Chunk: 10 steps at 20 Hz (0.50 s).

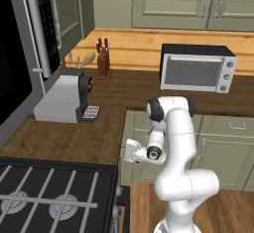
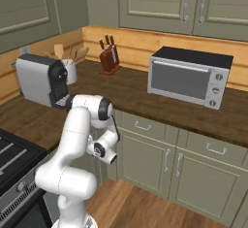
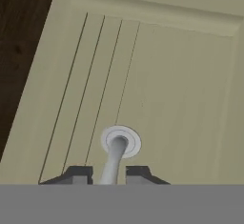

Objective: Take a straw from the drawer in front and place it inside the glass cup on the dining counter.

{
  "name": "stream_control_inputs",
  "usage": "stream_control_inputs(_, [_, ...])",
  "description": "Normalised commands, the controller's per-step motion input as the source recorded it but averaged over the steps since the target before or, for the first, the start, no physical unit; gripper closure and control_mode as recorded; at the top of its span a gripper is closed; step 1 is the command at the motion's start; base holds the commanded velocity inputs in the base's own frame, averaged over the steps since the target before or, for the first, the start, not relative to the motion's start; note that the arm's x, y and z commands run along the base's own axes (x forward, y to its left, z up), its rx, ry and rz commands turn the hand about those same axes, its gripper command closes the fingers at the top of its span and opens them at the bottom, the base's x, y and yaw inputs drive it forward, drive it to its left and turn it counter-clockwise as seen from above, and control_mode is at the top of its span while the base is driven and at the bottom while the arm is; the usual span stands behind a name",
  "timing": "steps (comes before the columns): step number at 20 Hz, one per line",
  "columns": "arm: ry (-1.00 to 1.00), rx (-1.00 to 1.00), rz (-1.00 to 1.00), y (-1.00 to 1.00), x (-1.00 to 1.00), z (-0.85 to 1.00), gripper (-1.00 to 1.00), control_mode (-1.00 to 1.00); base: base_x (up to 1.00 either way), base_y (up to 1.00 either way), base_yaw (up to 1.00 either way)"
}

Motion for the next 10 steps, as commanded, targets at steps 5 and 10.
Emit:
stream_control_inputs(5, [0.03, -0.07, 0.0, -0.35, -0.39, 0.0, 1.0, -1.0, 0.0, 0.0, 0.0])
stream_control_inputs(10, [0.06, -0.04, 0.0, -0.66, -0.43, 0.0, 1.0, -1.0, 0.0, 0.0, 0.0])
